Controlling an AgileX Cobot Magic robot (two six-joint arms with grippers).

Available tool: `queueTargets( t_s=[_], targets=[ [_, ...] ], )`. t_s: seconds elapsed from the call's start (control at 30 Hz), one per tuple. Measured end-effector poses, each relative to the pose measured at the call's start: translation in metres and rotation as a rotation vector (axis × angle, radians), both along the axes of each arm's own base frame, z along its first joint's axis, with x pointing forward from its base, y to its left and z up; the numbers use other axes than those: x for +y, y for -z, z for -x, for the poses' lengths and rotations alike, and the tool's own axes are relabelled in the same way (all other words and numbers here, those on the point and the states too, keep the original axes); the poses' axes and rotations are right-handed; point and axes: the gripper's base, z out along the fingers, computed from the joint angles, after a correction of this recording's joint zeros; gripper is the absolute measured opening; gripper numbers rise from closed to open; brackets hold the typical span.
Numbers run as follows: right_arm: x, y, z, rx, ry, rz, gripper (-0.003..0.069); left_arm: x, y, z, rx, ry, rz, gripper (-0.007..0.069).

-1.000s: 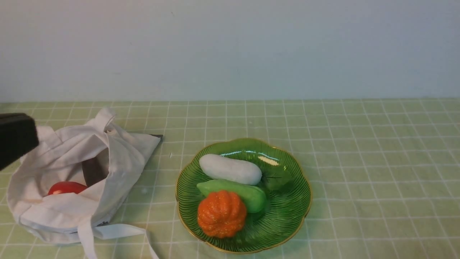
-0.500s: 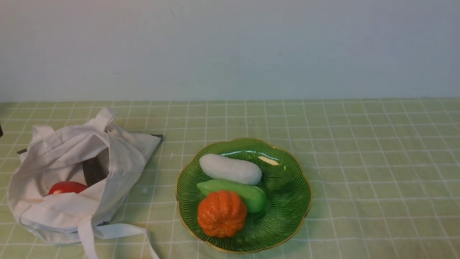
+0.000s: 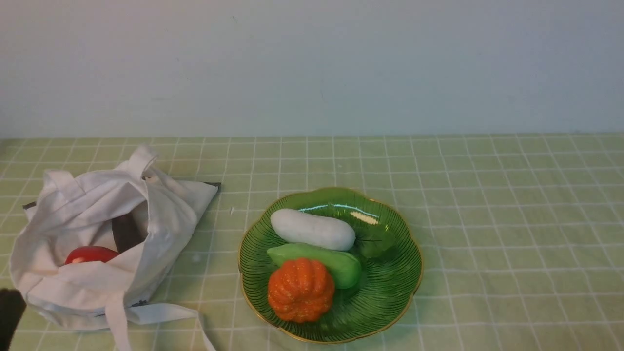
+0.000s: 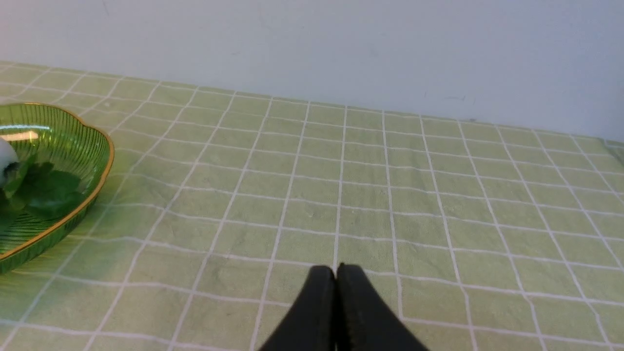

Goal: Take vegetables from bag on green coffee tablecloth place on plate.

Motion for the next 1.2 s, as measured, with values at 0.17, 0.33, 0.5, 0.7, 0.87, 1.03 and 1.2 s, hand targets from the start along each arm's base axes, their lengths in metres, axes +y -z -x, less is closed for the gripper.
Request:
queueTargets(
  t_s=[0.17, 0.33, 0.5, 0.7, 0.87, 1.03, 1.2],
  targets=[
    [0.0, 0.0, 0.0, 0.0, 0.0, -0.002, -0.0015, 0.002, 0.037, -0.001, 0.109, -0.037, -0.037, -0.0005],
    [0.0, 0.0, 0.0, 0.0, 0.0, -0.002, -0.0015, 0.003, 0.042, 0.001, 0.158, -0.039, -0.056, -0.0005],
    [0.0, 0.0, 0.0, 0.0, 0.0, -0.002, -0.0015, 0.003, 0.042, 0.001, 0.158, -0.039, -0.056, -0.0005],
    [0.0, 0.0, 0.0, 0.0, 0.0, -0.002, -0.0015, 0.003, 0.042, 0.001, 0.158, -0.039, -0.056, -0.0005],
    [0.0, 0.0, 0.0, 0.0, 0.0, -0.002, -0.0015, 0.003, 0.042, 0.001, 0.158, -0.039, -0.057, -0.0005],
    [0.0, 0.0, 0.0, 0.0, 0.0, -0.002, -0.0015, 0.003, 0.042, 0.001, 0.158, -0.039, -0.057, -0.0005],
    [0.0, 0.0, 0.0, 0.0, 0.001, -0.003, -0.0015, 0.003, 0.042, 0.001, 0.158, -0.039, -0.057, -0.0005]
  ],
)
